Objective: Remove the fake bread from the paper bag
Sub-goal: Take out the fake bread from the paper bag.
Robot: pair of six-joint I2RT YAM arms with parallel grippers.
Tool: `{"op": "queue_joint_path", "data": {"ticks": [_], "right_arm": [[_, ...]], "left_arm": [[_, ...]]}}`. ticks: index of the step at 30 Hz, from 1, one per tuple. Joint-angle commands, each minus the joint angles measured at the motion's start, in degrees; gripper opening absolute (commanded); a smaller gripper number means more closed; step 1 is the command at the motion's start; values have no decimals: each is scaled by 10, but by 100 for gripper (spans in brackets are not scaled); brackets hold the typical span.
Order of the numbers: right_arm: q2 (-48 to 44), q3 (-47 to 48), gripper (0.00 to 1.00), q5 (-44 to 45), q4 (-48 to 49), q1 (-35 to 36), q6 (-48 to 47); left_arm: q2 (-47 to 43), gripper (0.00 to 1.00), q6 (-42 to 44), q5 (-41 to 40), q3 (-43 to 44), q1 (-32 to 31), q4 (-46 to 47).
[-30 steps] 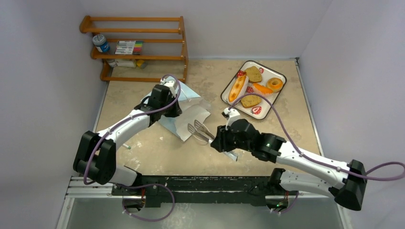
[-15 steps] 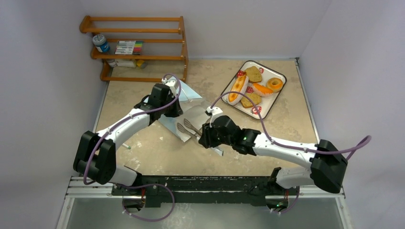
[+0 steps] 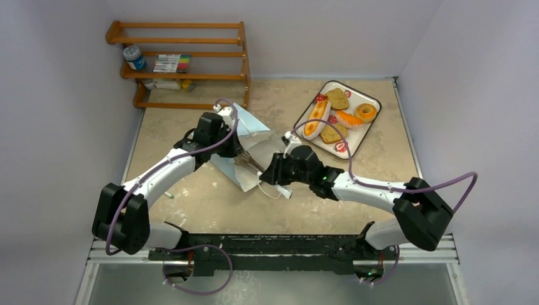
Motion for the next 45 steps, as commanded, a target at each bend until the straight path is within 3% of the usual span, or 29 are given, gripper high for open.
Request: {"op": "queue_joint_path", "data": {"ticks": [1,11,29,45], "right_arm": [[-21,-43,42,-84,121,-44,95],[24,-40,42,-196,193,-62,213],[66,-37,43,-206,172,-81,266],[151,26,44,-221,189,-95,295]], "left_arm": [[-29,0,-19,24,-11,4,12],[-47,0,-39,30,-25,4,32],[-66,0,-69,40,-48,4,76],[-76,0,-86,58,-64,3,96]]}}
